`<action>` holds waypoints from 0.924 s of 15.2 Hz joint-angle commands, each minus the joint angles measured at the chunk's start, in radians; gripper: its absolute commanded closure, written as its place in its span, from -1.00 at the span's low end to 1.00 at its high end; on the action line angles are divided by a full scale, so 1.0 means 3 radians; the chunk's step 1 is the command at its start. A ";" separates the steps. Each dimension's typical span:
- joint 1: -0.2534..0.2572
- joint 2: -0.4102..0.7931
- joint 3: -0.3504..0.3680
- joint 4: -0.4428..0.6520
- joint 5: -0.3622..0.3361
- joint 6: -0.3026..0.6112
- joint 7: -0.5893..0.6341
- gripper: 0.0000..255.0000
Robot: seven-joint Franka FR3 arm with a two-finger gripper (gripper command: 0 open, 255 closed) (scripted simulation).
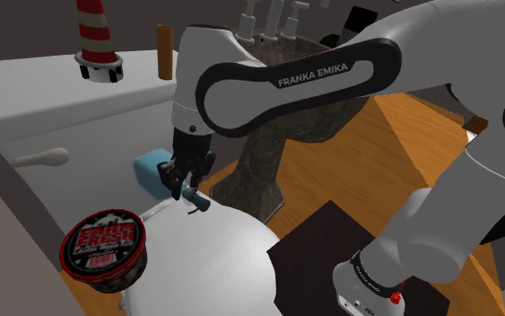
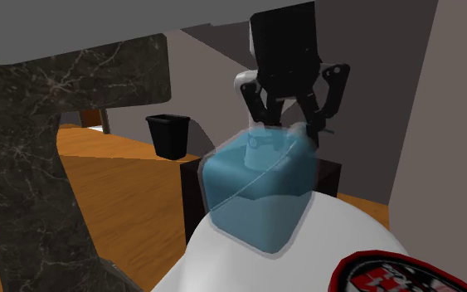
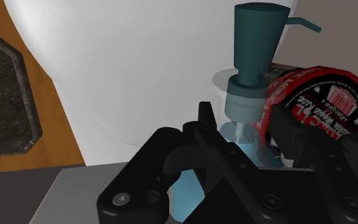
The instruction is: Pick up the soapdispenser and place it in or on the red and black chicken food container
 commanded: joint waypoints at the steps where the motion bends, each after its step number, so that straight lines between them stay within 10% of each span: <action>1: -0.0005 -0.0035 -0.0002 0.0059 0.0009 -0.0090 0.0003 1.00; 7: -0.0017 -0.0124 -0.0008 0.0233 0.0032 -0.0346 0.0018 1.00; 14: 0.0339 0.0588 0.0169 0.1098 -0.0372 -0.0486 0.0680 1.00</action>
